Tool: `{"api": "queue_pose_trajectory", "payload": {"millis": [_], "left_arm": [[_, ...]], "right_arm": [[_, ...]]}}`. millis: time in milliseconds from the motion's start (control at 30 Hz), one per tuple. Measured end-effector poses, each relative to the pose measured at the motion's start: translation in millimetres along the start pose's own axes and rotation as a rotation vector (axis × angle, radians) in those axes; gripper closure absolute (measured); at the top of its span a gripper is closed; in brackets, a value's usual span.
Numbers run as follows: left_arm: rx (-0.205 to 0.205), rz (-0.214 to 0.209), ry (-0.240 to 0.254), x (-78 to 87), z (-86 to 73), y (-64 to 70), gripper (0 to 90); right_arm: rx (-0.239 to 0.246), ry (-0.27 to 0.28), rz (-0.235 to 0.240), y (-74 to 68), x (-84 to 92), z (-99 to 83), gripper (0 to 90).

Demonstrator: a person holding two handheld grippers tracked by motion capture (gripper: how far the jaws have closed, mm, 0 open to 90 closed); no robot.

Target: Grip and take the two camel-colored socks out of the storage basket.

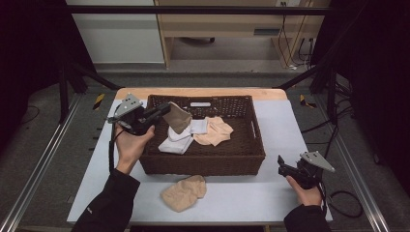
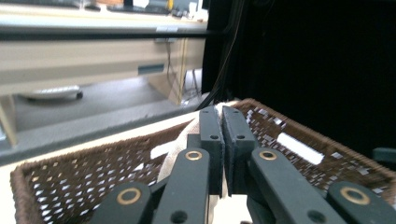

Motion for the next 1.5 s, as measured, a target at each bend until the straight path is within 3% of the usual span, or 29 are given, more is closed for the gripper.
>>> {"api": "queue_pose_trajectory", "payload": {"millis": [400,700,1133,1500], "left_arm": [[-0.083,-0.068,0.084,46.8,17.2,31.5,87.2],[-0.107,-0.110,0.116,67.0,21.7,50.7,87.2],[-0.120,-0.151,0.096,81.9,3.9,72.4,87.2],[-0.123,-0.181,0.018,87.6,-25.4,83.5,87.2]], "right_arm": [[-0.004,-0.001,0.000,-0.2,0.6,-0.1,6.2],[0.002,-0.002,0.001,-0.5,0.9,-0.3,6.2],[0.001,-0.003,0.001,-0.8,1.9,-0.4,6.3],[0.005,-0.001,0.001,-0.6,2.1,-0.7,6.3]]}}
Point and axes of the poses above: each handheld gripper's, and its own axes: x roughly backward along the jaws, z roughly out of its top, y roughly to its right, the point moved 1 cm from there along -x, roughly forward along the jaws, and after that the axes turned 2 degrees about -x, right-handed, at the moved point
